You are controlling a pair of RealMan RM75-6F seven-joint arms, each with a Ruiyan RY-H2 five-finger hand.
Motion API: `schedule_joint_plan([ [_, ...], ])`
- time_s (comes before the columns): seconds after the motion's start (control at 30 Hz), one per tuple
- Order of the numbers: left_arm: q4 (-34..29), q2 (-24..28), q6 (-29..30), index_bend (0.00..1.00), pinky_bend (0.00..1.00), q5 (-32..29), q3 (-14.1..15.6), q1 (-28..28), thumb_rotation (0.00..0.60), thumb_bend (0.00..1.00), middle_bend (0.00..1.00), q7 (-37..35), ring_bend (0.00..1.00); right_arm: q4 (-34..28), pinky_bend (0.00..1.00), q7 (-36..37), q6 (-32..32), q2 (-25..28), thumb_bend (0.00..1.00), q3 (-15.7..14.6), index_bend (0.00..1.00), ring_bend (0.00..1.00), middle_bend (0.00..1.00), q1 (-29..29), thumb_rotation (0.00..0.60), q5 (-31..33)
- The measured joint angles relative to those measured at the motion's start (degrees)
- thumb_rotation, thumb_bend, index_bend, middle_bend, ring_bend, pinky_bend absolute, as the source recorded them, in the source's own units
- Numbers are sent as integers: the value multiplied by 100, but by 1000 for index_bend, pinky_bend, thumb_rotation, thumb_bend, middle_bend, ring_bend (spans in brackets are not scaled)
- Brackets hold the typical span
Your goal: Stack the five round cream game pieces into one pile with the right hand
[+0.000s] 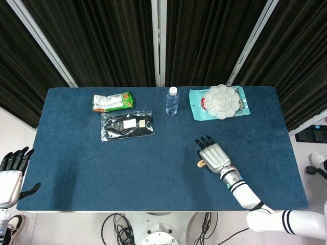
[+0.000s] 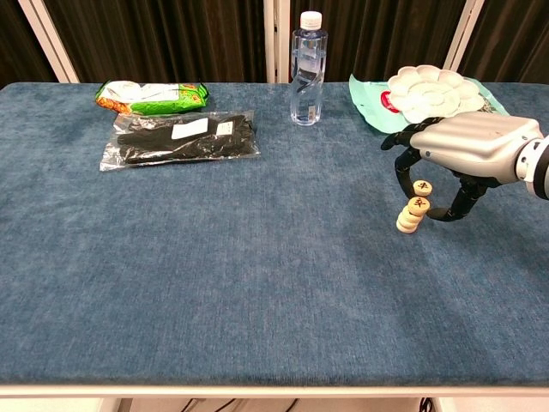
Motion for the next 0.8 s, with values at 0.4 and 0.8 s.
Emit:
schedule_joint_plan([
  [0.4,-1,19,12,42,0,-8,-5,11,600,191,0,-35,0,19,0,-14,9,-58,233,-12,516,0,76,19,600,51],
  [0.8,-10,23,24,42,0,1,-3,18,600,191,0,-27,0,-9,0,-34,-14,-44,221,-41,387,0,54,45,600,99],
])
